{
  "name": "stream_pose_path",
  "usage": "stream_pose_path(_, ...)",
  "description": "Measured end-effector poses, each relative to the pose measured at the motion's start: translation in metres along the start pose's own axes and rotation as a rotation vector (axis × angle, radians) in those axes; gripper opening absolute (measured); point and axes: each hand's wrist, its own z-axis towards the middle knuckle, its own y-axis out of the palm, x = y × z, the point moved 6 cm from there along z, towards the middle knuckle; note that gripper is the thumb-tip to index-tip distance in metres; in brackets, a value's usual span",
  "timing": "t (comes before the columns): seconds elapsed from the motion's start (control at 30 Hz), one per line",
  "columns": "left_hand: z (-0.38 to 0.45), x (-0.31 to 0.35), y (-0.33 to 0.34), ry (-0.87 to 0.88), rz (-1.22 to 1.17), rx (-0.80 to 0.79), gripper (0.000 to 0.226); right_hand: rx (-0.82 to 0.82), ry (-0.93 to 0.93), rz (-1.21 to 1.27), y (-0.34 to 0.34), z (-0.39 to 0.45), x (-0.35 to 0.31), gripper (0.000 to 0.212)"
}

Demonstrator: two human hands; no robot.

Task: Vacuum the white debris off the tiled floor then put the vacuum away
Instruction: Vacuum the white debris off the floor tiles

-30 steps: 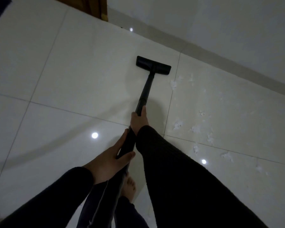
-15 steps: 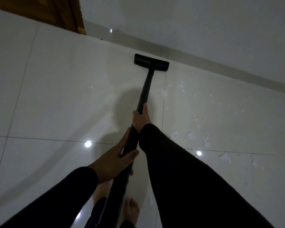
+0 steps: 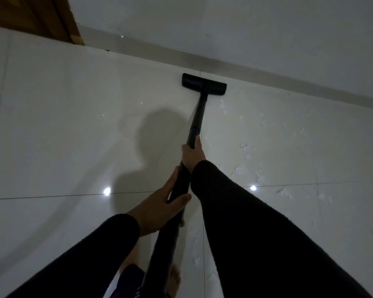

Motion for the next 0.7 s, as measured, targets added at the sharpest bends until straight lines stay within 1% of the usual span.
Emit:
stream_pose_path(0.17,-0.001,-0.005,0.016,0.006,0.017,-0.005,0.073,0.012,0.026,0.033,-0.012,-0.007,0.015,0.067)
stream_pose_path(0.37,-0.007,-0.01,0.041,0.001,-0.035,-0.02,0.074,0.007,0.038,0.038,-0.024,-0.018,0.039,0.067)
stream_pose_path(0.47,-0.008,-0.012,0.051,0.004,-0.007,-0.023,0.074,0.005,0.032,0.027,-0.03,-0.021,0.048,0.068)
stream_pose_path(0.6,-0.015,-0.015,0.068,0.002,0.021,-0.017,0.074,0.004,0.029,0.065,-0.039,-0.034,0.063,0.066)
stream_pose_path(0.7,-0.022,-0.019,0.084,-0.003,-0.011,-0.023,0.075,-0.008,0.035,0.092,-0.046,-0.045,0.073,0.065)
